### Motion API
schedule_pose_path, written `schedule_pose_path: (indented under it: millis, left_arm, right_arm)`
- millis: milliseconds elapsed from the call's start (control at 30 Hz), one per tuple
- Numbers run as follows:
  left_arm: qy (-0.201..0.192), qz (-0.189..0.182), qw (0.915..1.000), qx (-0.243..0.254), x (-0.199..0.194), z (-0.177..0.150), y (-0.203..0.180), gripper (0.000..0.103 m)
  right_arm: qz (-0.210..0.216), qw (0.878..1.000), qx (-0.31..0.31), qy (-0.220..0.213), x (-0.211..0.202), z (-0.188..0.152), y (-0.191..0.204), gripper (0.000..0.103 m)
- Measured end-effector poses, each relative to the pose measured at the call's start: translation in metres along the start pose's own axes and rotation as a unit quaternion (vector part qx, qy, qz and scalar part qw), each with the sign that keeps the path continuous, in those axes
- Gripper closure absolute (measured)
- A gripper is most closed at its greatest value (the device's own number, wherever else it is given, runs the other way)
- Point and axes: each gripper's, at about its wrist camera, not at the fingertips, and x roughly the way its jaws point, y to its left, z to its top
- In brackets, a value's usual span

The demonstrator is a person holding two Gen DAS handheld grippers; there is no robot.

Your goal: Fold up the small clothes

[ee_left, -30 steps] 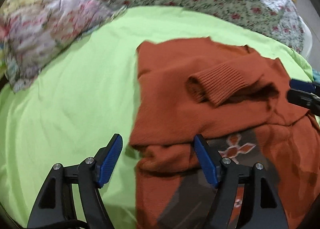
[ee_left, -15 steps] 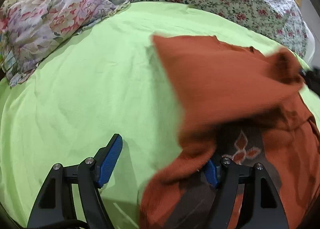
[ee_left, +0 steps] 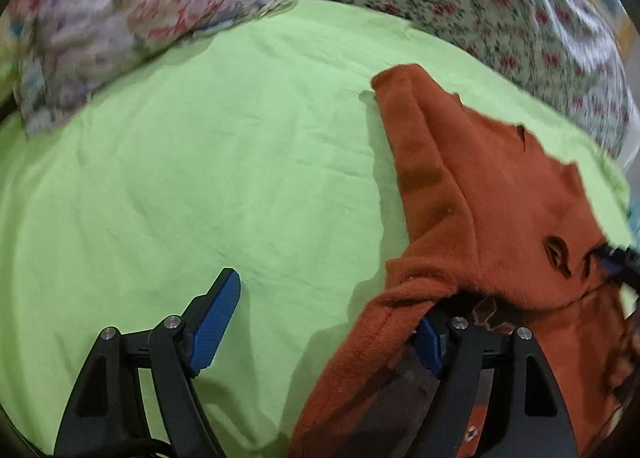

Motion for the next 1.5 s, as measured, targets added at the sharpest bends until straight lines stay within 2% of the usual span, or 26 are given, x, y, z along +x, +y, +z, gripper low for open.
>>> schedule_pose_path:
  millis: [133, 167, 267, 367, 400, 433, 467, 500, 533, 567, 600, 667, 800, 967, 1033, 1133, 1200, 1267, 1333, 1400, 1433, 1467, 1500]
  left_arm:
    - [-0.01, 0.028, 0.9974, 0.066, 0.001, 0.006, -0.031, 0.025]
    - [-0.009, 0.035, 0.9962, 0.079, 0.003, 0.008, -0.038, 0.025]
    - [-0.017, 0.062, 0.9919, 0.109, 0.008, 0.01, -0.052, 0.023]
    - [-0.015, 0.047, 0.9961, 0.073, 0.009, 0.013, -0.036, 0.023]
    - [-0.012, 0.033, 0.9982, 0.048, 0.01, 0.014, -0.025, 0.023]
    - [-0.009, 0.019, 0.9996, 0.019, 0.01, 0.015, -0.012, 0.023]
    - [-0.009, 0.012, 0.9999, -0.002, 0.01, 0.015, -0.002, 0.023]
    - [-0.006, 0.002, 0.9996, -0.027, 0.011, 0.015, 0.01, 0.023]
    - [0.002, -0.02, 0.9982, -0.056, 0.014, 0.013, 0.025, 0.023]
    - [0.009, -0.045, 0.9957, -0.081, 0.017, 0.011, 0.037, 0.023]
    - [0.01, -0.058, 0.9944, -0.088, 0.018, 0.01, 0.041, 0.023]
    - [0.006, -0.064, 0.9948, -0.079, 0.015, 0.007, 0.043, 0.023]
    - [0.007, -0.056, 0.9974, -0.045, 0.007, -0.006, 0.039, 0.023]
    - [0.023, -0.099, 0.994, -0.041, -0.019, -0.008, 0.045, 0.024]
    - [0.013, -0.112, 0.993, -0.036, -0.031, 0.003, 0.045, 0.023]
    - [0.009, -0.11, 0.9932, -0.039, -0.03, 0.028, 0.038, 0.019]
    - [0.014, -0.103, 0.9941, -0.031, -0.014, 0.048, 0.027, 0.019]
    - [0.038, -0.093, 0.9946, -0.025, 0.01, 0.067, 0.013, 0.019]
    - [0.064, -0.098, 0.9928, -0.024, 0.038, 0.084, 0.0, 0.019]
    - [0.08, -0.082, 0.9932, -0.021, 0.059, 0.093, -0.008, 0.019]
    - [0.082, -0.073, 0.9938, -0.018, 0.064, 0.095, -0.011, 0.022]
    - [0.079, -0.065, 0.9947, -0.011, 0.068, 0.094, -0.013, 0.039]
    - [0.075, -0.06, 0.9954, -0.004, 0.07, 0.094, -0.015, 0.053]
  right_arm:
    - [-0.05, 0.993, -0.111, -0.002, 0.0, -0.007, 0.044, 0.045]
    - [-0.07, 0.986, -0.148, -0.007, 0.001, -0.011, 0.056, 0.04]
    - [-0.103, 0.966, -0.237, -0.009, 0.007, -0.022, 0.083, 0.035]
    - [-0.14, 0.933, -0.331, -0.022, 0.02, -0.034, 0.108, 0.035]
    - [-0.147, 0.927, -0.343, -0.026, 0.024, -0.035, 0.111, 0.036]
    - [-0.143, 0.931, -0.335, -0.029, 0.026, -0.03, 0.11, 0.04]
    - [-0.122, 0.945, -0.302, -0.031, 0.024, -0.02, 0.103, 0.046]
    - [-0.102, 0.961, -0.257, -0.034, 0.02, -0.008, 0.093, 0.046]
    - [-0.075, 0.979, -0.185, -0.043, 0.014, 0.008, 0.074, 0.045]
    - [-0.051, 0.991, -0.109, -0.05, 0.008, 0.019, 0.051, 0.045]
    - [-0.034, 0.997, -0.046, -0.054, 0.003, 0.025, 0.029, 0.044]
    - [-0.029, 0.998, 0.015, -0.056, -0.004, 0.03, -0.001, 0.035]
    - [-0.054, 0.998, 0.008, -0.04, -0.012, 0.019, -0.017, 0.033]
    - [-0.003, 0.999, 0.042, -0.032, -0.027, 0.006, -0.038, 0.033]
    - [0.012, 0.998, 0.052, -0.034, -0.034, 0.005, -0.042, 0.033]
    - [0.018, 0.997, 0.059, -0.039, -0.042, 0.004, -0.048, 0.032]
    - [0.023, 0.996, 0.07, -0.045, -0.046, 0.008, -0.054, 0.032]
    - [0.009, 0.996, 0.077, -0.039, -0.042, 0.013, -0.06, 0.032]
    - [0.012, 0.995, 0.091, -0.027, -0.034, 0.015, -0.068, 0.032]
    - [0.017, 0.995, 0.096, -0.021, -0.028, 0.015, -0.072, 0.038]
    - [0.018, 0.995, 0.093, -0.021, -0.027, 0.015, -0.071, 0.058]
    - [0.014, 0.996, 0.088, -0.021, -0.026, 0.016, -0.069, 0.073]
    - [0.008, 0.996, 0.084, -0.024, -0.027, 0.018, -0.066, 0.079]
